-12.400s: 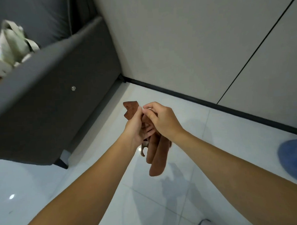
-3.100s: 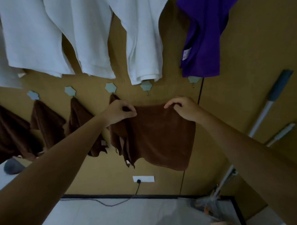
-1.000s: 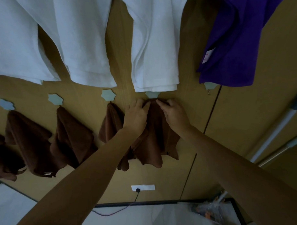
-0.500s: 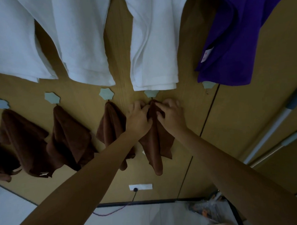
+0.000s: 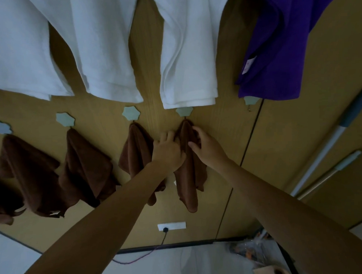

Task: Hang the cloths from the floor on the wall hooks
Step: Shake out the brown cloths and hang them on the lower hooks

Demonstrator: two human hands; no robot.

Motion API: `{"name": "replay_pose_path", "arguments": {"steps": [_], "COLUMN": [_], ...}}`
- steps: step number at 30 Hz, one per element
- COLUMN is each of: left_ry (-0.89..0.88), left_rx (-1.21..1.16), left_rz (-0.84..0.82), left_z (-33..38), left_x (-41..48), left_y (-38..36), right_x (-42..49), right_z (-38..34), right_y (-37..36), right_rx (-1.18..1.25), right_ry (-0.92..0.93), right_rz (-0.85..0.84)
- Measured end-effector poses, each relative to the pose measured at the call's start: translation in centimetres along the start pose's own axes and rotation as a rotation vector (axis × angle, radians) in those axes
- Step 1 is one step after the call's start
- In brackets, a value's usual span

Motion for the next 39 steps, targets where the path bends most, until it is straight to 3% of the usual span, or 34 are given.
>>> {"name": "replay_pose_path", "arguments": {"steps": [5,13,24,30,39], "left_ry": [-0.037,-0.038,-0.140,-0.047,0.244], "left_rx": [0.163,0.193,0.232,0.281,0.353], "left_rz": [-0.132,-0.289,-0.076,0.007,0.028], "left_z": [-0.5,-1.8,-1.9,-2.8,-4.5], "left_x": [-1.3,-2.6,-5.3,-9.2,-19.2], "left_y": [-0.7,0.0,3.0,6.3,11.1], "right_x": [-1.2,-2.9,-6.5,-8.0,-11.5], "right_z": [-0.2,-1.2,-3.4,-7.1,-14.5], "right_y": [-0.1,0.1,1.0,1.8,-0.1], "right_rx": [-0.196,-0.413,-0.601,-0.623,-0.581], "right_ry": [0.005,-0.105,-0.161,0.019,0.328], "right_rz": [-0.006,0.018,0.005,0.037,-0.022]}}
Point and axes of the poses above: each hand's wrist, its own x-axis towards the middle knuckle, its own y-axis out of the back of the hand, z = x × y, the point moved 5 cm from there along x, towards the middle knuckle, and after that the axes turned 11 degrees about -x, right-handed, at the moved point
